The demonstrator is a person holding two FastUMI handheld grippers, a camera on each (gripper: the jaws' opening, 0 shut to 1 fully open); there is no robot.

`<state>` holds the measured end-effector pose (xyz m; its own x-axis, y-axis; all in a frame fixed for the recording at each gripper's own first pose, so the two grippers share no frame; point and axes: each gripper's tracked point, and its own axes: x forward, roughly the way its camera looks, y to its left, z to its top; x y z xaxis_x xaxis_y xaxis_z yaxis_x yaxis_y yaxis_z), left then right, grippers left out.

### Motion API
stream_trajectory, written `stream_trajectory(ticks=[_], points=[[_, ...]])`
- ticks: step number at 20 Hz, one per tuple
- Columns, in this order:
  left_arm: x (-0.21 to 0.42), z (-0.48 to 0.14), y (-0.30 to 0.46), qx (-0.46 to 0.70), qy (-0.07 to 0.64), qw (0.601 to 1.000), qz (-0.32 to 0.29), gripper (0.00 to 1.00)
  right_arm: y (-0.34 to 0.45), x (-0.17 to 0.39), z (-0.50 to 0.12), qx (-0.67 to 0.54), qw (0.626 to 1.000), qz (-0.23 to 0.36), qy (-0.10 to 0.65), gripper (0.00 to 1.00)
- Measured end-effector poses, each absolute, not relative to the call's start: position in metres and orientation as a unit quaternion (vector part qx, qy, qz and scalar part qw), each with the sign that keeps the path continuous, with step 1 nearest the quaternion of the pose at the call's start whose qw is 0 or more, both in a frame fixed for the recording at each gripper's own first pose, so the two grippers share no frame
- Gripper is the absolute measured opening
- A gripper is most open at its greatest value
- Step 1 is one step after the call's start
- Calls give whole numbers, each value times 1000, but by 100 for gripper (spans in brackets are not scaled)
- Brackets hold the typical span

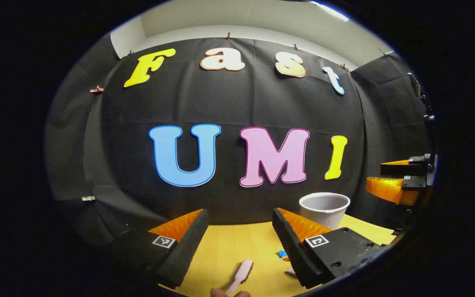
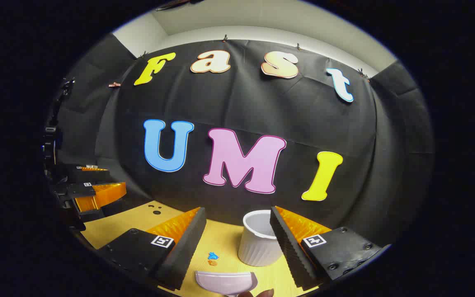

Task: Pick up the small broom and dustpan from the desktop, sweep the trash into the dustpan with the broom, and then empty the trash into the garbage bin.

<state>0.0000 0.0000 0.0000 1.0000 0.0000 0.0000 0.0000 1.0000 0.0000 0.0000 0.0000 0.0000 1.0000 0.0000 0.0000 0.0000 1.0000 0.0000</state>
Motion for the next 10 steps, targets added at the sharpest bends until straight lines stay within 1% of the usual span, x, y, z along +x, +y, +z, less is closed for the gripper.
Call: stream_trajectory(ticks=[6,10], points=[[16,5,-7,6,-6,1000,8,98,2,13,-6,3,1000,26,1,97],[24,-2,-13,9,4,1000,6,98,2,20,-11,9,999,37,9,98]])
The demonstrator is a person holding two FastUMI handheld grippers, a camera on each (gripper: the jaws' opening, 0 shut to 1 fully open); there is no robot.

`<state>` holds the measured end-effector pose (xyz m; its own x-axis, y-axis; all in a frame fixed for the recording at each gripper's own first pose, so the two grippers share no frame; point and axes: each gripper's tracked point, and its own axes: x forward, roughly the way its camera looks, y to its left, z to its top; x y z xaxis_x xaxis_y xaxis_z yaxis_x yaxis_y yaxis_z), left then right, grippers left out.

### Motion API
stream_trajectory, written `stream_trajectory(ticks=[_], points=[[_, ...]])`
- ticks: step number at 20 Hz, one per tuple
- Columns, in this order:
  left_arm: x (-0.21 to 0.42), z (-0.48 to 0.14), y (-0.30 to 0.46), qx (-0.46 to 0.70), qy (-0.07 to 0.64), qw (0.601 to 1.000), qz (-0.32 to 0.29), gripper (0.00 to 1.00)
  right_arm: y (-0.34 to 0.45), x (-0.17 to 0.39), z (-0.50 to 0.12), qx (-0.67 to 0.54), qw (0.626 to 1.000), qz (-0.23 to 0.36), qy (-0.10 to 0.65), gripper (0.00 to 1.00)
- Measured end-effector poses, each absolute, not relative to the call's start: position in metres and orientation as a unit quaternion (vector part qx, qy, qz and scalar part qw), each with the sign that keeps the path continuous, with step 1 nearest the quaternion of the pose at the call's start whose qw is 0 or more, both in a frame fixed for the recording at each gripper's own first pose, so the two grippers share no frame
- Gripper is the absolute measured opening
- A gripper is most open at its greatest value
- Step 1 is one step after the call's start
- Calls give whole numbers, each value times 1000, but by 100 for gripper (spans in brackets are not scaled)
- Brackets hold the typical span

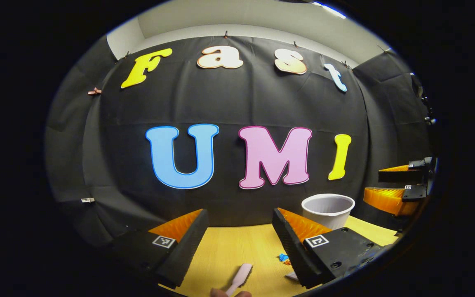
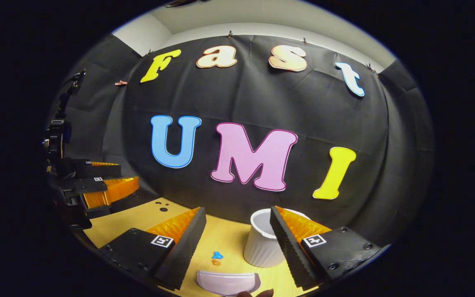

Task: Pick up the small broom and dustpan from the desktop, sweep the trash into the dustpan with the broom, and then empty the trash into the garbage bin.

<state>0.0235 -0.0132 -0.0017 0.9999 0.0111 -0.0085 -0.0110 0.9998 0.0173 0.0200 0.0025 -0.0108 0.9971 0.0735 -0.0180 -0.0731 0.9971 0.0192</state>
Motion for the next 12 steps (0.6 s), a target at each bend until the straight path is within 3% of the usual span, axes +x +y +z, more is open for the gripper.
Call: stream_trajectory(ticks=[6,12], points=[[29,-10,-12,12,13,1000,8,98,1,18,-39,5,997,45,58,97],[32,-30,-11,15,29,999,0,100,0,-28,-137,-6,976,61,208,98]])
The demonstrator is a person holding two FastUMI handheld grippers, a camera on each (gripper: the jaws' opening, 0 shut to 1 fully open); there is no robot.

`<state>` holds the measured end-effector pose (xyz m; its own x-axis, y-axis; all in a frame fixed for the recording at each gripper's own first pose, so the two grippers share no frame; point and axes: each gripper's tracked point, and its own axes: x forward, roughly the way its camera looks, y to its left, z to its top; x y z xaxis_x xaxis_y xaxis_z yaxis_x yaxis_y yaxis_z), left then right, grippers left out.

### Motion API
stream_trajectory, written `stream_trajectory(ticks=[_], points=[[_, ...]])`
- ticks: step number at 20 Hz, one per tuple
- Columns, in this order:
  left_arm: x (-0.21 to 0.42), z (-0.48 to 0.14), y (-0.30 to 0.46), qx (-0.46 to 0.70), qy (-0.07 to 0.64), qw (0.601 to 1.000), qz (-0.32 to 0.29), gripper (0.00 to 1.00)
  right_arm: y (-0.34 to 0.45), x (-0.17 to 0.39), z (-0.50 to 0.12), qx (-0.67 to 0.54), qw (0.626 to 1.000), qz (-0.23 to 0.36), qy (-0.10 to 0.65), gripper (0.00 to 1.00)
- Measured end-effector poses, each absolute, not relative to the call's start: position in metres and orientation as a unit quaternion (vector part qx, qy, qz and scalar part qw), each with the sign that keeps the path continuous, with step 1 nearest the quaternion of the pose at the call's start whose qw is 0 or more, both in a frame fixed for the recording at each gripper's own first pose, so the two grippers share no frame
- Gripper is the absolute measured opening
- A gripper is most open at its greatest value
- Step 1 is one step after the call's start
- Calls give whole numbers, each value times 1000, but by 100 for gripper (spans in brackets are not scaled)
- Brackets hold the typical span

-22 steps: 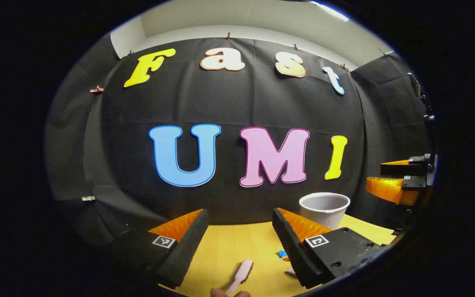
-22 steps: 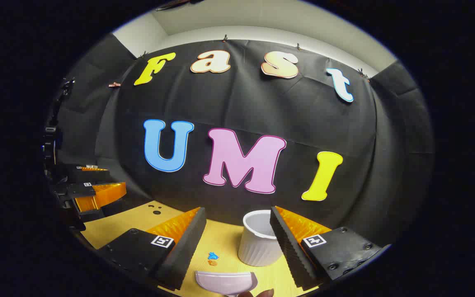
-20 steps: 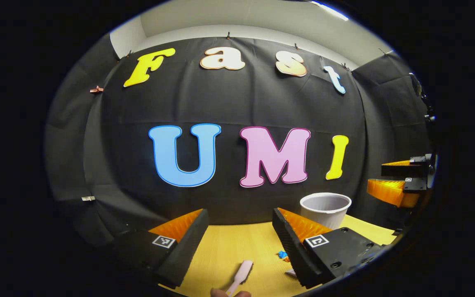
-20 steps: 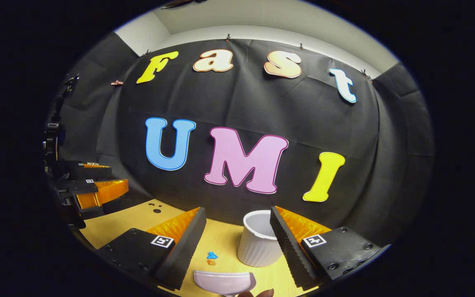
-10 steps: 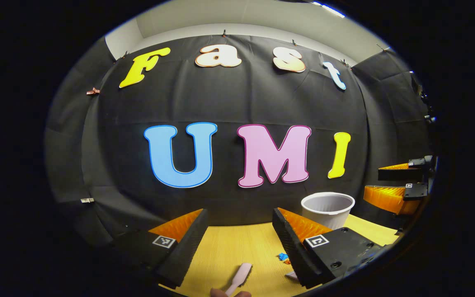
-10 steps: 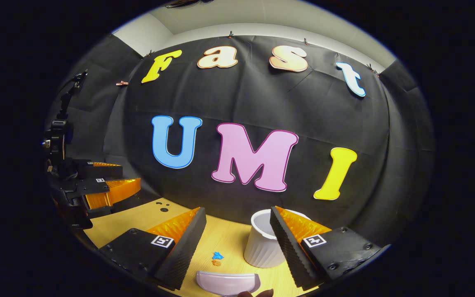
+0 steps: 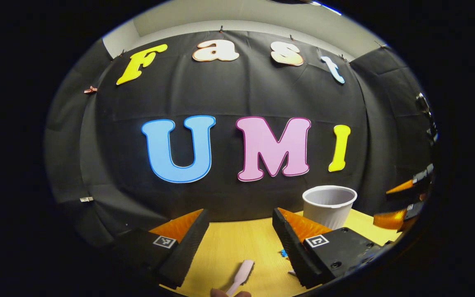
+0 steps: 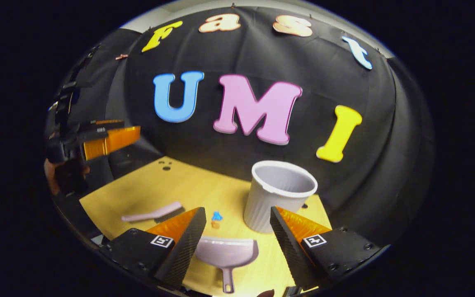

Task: Pick up the small broom and dustpan from the desktop, sweep the trash into the dustpan with the broom, and then empty the trash into the garbage bin.

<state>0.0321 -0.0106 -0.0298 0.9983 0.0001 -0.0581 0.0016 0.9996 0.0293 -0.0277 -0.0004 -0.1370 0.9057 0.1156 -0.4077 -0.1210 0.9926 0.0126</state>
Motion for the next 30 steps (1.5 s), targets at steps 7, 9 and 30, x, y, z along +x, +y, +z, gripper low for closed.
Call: stream_trajectory(ticks=[7,9,30], points=[[33,-52,-3,23,51,998,-1,98,6,-76,-270,0,920,75,384,96],[31,-55,2,23,55,998,3,98,4,-78,-303,4,905,72,419,96],[19,-101,24,38,111,993,34,97,31,-66,-438,50,813,71,576,39]])
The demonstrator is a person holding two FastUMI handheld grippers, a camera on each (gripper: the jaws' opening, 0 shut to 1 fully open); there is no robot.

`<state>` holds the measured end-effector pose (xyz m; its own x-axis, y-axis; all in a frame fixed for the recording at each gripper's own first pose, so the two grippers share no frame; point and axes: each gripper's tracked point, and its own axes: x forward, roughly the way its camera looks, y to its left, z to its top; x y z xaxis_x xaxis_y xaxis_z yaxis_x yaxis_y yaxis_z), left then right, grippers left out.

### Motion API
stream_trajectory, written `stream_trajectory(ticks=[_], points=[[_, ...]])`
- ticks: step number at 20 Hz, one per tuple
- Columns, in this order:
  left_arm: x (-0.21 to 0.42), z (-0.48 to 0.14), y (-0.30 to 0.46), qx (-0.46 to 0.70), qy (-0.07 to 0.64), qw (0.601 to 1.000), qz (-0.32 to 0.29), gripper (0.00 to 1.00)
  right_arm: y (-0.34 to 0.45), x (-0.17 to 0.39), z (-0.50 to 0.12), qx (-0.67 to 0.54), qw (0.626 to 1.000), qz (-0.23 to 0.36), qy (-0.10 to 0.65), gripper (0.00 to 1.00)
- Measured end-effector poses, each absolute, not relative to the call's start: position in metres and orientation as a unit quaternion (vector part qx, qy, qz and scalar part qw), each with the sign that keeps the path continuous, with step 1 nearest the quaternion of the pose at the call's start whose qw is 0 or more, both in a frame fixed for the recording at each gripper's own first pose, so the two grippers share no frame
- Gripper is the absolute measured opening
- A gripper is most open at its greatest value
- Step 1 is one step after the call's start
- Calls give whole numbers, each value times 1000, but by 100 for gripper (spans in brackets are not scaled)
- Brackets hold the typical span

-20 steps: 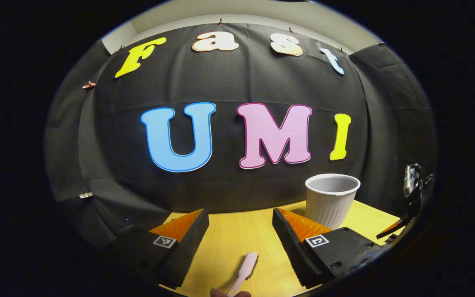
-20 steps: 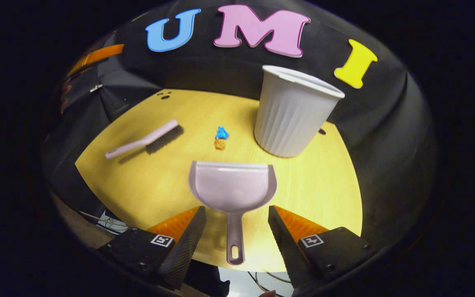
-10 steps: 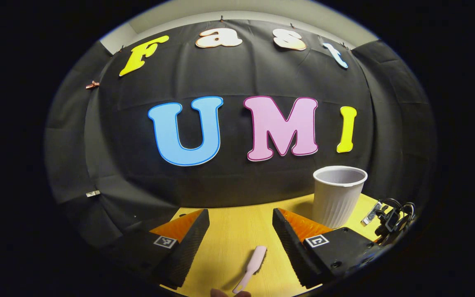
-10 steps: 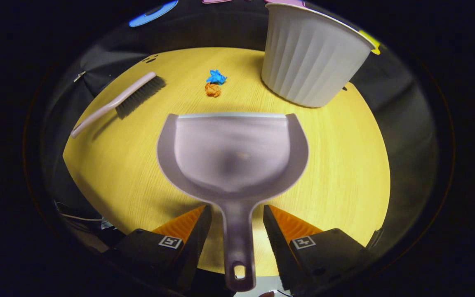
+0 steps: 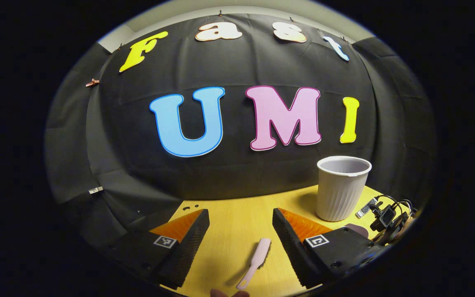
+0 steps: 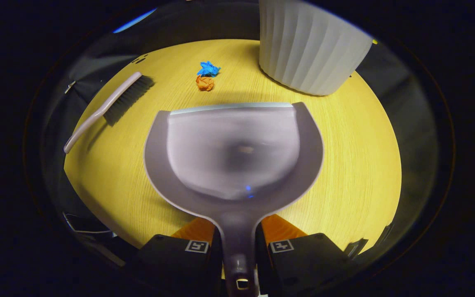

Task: Pick up the small broom and dustpan from the desktop, sweep the trash into the dustpan with the broom, and then empty the trash into the garbage bin.

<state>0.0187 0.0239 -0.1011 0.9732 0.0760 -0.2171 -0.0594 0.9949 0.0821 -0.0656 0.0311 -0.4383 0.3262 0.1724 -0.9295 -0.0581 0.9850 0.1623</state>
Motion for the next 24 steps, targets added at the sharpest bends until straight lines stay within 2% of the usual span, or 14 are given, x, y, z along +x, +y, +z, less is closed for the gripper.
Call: stream_trajectory(ticks=[1,2,5,9,10,12,13,15,16,17,19,23,24], points=[[19,-106,23,37,116,992,31,97,33,-66,-439,46,817,75,571,36],[21,-113,22,36,123,991,27,97,32,-67,-437,50,817,73,570,39],[26,-143,19,40,157,987,10,98,31,-64,-436,55,820,78,565,37],[27,-194,7,49,230,971,-36,98,31,-66,-413,56,838,101,533,36],[27,-209,4,56,253,965,-46,98,30,-69,-406,47,841,107,529,41],[24,-240,0,68,302,949,-66,98,28,-71,-396,27,846,118,519,41],[22,-254,-3,72,324,940,-75,98,28,-74,-392,24,847,123,517,36],[22,-279,-6,73,360,926,-90,98,24,-84,-380,27,848,126,515,36],[24,-292,-7,74,376,919,-92,98,22,-89,-375,30,847,124,516,36],[26,-304,-6,76,392,912,-92,97,19,-93,-372,32,847,121,516,32],[28,-327,-5,76,419,900,-92,96,11,-98,-368,32,850,110,515,40],[37,-374,-1,57,468,878,-81,94,3,-107,-361,37,850,101,516,41],[39,-386,1,54,478,873,-74,94,2,-108,-360,39,850,100,515,36]])
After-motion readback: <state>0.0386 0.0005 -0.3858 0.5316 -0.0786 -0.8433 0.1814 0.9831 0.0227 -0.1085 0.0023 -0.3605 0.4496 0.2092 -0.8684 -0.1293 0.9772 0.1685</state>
